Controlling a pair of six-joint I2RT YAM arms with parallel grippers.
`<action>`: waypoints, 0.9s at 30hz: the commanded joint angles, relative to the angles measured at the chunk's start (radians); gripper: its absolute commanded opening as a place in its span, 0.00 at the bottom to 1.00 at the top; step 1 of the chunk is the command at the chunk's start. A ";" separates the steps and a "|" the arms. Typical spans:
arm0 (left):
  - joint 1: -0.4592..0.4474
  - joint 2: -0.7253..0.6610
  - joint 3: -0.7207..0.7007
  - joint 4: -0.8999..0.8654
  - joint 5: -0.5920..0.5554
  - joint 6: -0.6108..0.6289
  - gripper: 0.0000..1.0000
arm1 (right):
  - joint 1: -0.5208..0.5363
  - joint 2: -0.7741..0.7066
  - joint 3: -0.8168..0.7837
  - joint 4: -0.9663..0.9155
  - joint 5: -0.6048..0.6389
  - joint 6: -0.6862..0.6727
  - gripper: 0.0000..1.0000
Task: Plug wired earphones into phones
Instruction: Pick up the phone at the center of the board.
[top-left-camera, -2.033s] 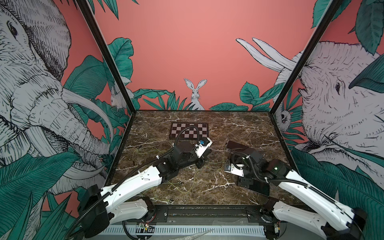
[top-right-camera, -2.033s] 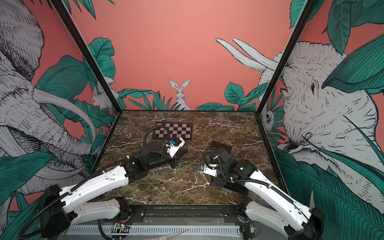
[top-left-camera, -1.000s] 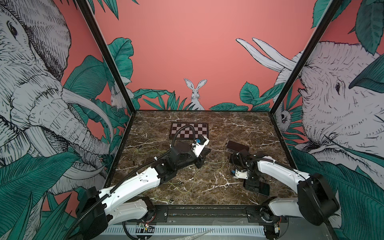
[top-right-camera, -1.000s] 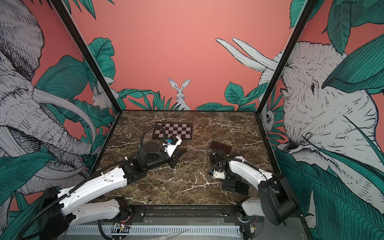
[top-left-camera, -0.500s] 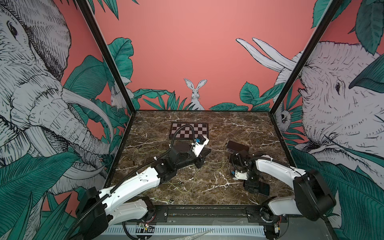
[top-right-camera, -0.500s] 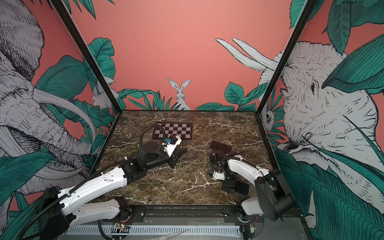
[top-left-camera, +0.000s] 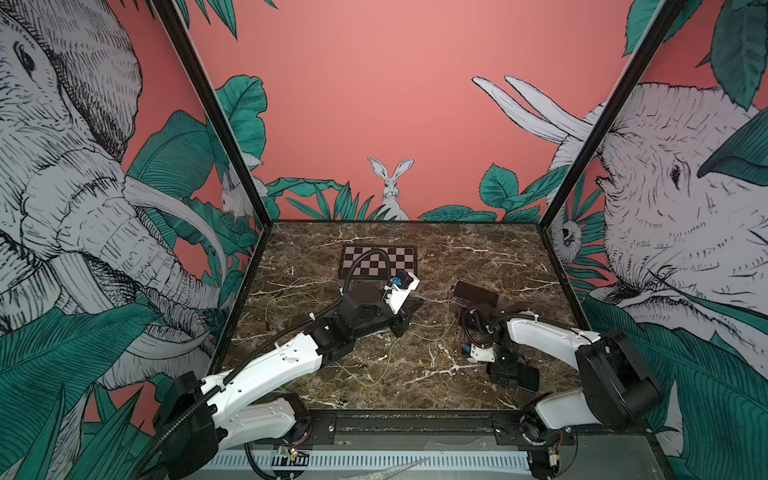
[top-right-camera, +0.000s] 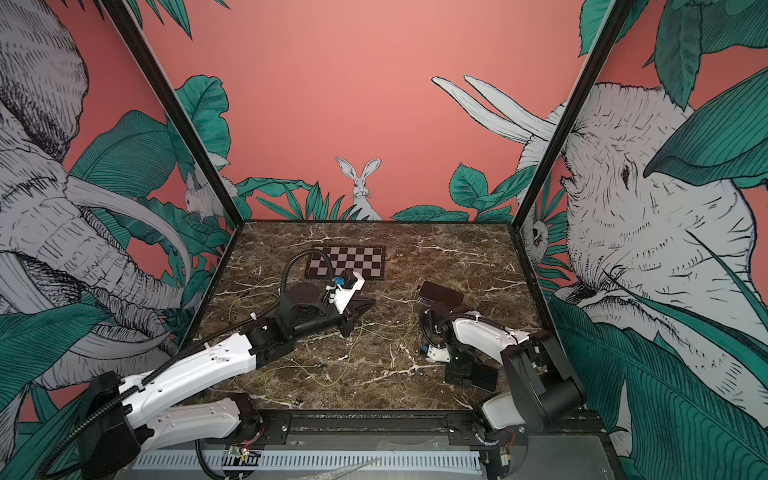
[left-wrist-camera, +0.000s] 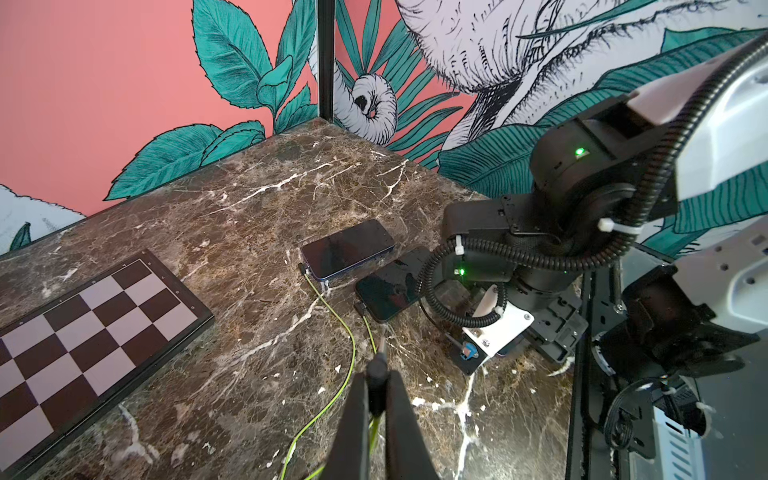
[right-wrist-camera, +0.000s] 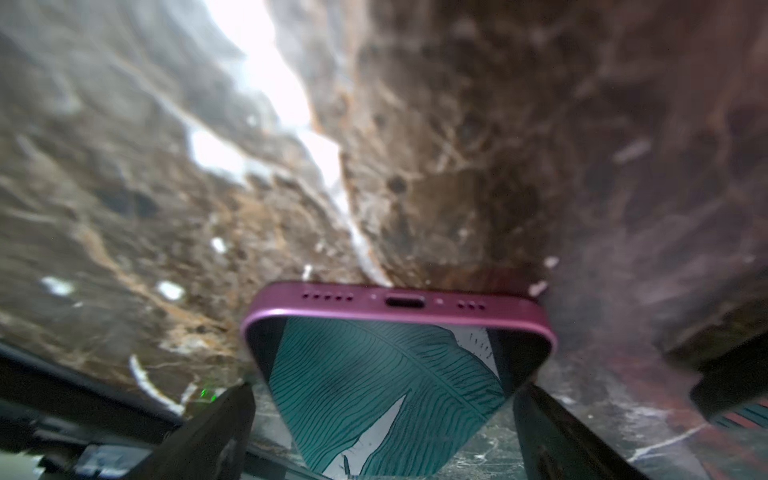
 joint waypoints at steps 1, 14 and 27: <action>0.007 -0.003 -0.017 0.040 0.021 -0.015 0.00 | -0.005 -0.026 -0.061 0.043 0.028 0.004 0.99; 0.009 -0.005 -0.033 0.096 0.050 -0.052 0.00 | -0.024 -0.254 -0.237 0.170 -0.026 -0.107 0.96; 0.009 -0.017 -0.052 0.131 0.082 -0.085 0.00 | -0.137 -0.141 -0.158 0.052 -0.152 -0.124 0.88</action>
